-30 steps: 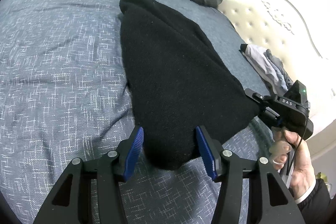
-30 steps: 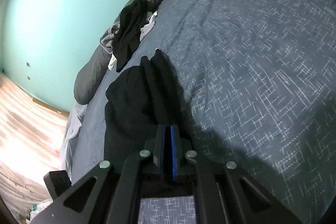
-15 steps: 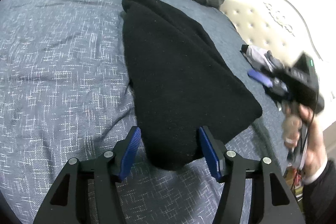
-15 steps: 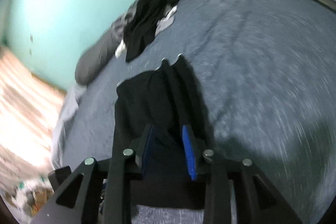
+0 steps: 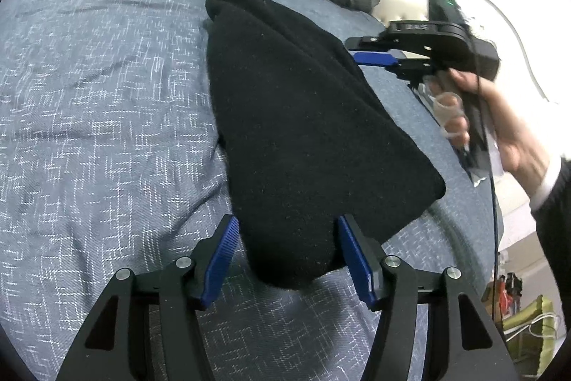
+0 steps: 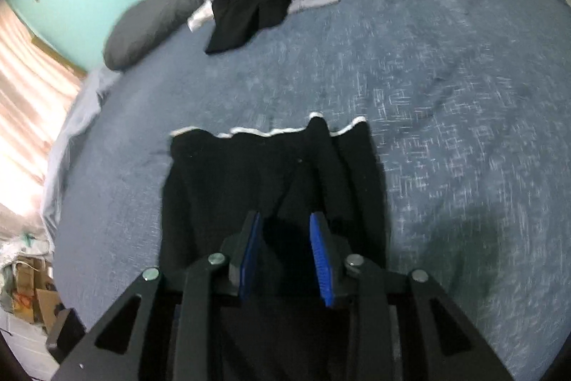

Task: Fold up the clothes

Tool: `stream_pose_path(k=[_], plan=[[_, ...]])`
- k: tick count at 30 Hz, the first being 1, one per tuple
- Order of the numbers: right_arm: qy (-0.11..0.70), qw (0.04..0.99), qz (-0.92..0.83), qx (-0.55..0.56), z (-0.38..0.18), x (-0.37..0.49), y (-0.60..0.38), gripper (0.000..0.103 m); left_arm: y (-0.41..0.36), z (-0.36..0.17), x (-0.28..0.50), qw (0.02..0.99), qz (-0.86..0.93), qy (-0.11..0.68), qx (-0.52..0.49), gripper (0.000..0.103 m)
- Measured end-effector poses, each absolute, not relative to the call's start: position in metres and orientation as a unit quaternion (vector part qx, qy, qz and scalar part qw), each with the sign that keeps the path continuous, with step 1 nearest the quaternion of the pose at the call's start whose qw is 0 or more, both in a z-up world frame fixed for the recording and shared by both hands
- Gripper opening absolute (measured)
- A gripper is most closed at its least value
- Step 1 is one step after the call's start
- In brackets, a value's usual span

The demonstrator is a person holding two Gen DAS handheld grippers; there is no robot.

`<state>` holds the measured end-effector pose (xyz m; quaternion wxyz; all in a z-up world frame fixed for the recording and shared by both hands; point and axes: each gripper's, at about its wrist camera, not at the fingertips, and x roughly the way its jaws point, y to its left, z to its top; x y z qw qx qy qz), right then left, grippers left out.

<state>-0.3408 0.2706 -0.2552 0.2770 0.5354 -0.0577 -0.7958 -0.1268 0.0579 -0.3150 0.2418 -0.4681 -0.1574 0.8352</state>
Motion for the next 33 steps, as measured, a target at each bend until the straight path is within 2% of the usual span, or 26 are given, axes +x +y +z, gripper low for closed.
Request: stream_pose_path(k=[2,4,5,7,9,13,20,24,28,29,30,33], plan=[[-0.046,0.284,-0.792,0.538,-0.257,-0.345,0.267,0.030,0.058,-0.315,-0.127,0.243,0.835,-0.157,-0.468,0.063],[-0.033,0.283,-0.794,0.537,-0.259,-0.348,0.265,0.022,0.058,-0.315,-0.124,0.244,0.834,-0.158,-0.468,0.063],[-0.031,0.282,-0.793,0.538,-0.260,-0.349,0.265,0.011,0.058,-0.315,-0.123,0.244,0.834,-0.159,-0.468,0.063],[-0.029,0.279,-0.795,0.538,-0.261,-0.351,0.266,0.004,0.057,-0.315,-0.124,0.245,0.833,-0.161,-0.469,0.063],[-0.034,0.275,-0.800,0.533,-0.258,-0.353,0.270,0.003,0.056,-0.314,-0.125,0.245,0.833,-0.162,-0.469,0.063],[-0.037,0.260,-0.819,0.511,-0.247,-0.361,0.276,0.002,0.055,-0.314,-0.124,0.247,0.833,-0.161,-0.469,0.063],[-0.017,0.234,-0.817,0.526,-0.266,-0.370,0.271,0.002,0.054,-0.315,-0.124,0.247,0.832,-0.162,-0.470,0.063],[-0.037,0.244,-0.815,0.524,-0.263,-0.362,0.282,0.004,0.056,-0.311,-0.124,0.247,0.830,-0.163,-0.472,0.063],[-0.061,0.260,-0.816,0.512,-0.249,-0.347,0.298,0.011,0.054,-0.310,-0.128,0.246,0.830,-0.163,-0.473,0.063],[-0.066,0.264,-0.817,0.509,-0.246,-0.343,0.302,0.018,0.056,-0.310,-0.129,0.246,0.831,-0.162,-0.473,0.063],[-0.072,0.268,-0.817,0.506,-0.242,-0.339,0.306,0.020,0.056,-0.310,-0.130,0.245,0.831,-0.162,-0.473,0.063],[-0.087,0.286,-0.815,0.496,-0.234,-0.323,0.316,0.020,0.060,-0.309,-0.132,0.244,0.831,-0.160,-0.473,0.063]])
